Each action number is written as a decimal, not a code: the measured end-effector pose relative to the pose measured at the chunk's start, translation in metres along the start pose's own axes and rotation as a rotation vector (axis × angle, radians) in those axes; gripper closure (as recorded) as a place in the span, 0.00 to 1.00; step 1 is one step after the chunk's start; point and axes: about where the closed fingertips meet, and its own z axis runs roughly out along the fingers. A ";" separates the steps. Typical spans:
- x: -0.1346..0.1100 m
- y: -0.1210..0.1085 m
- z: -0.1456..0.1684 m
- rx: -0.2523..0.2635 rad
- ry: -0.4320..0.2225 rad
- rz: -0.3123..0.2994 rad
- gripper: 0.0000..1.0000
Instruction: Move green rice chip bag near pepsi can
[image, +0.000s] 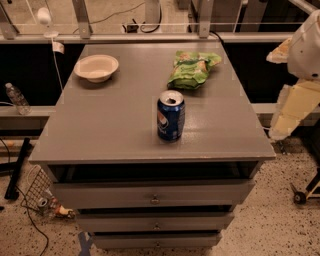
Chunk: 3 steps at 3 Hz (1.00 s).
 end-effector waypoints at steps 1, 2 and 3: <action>-0.006 -0.034 0.016 0.078 -0.026 -0.048 0.00; -0.017 -0.072 0.051 0.133 -0.042 -0.065 0.00; -0.017 -0.072 0.051 0.132 -0.042 -0.066 0.00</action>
Offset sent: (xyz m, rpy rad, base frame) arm 0.1568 0.0139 -0.0463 -0.0032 -0.2161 0.0478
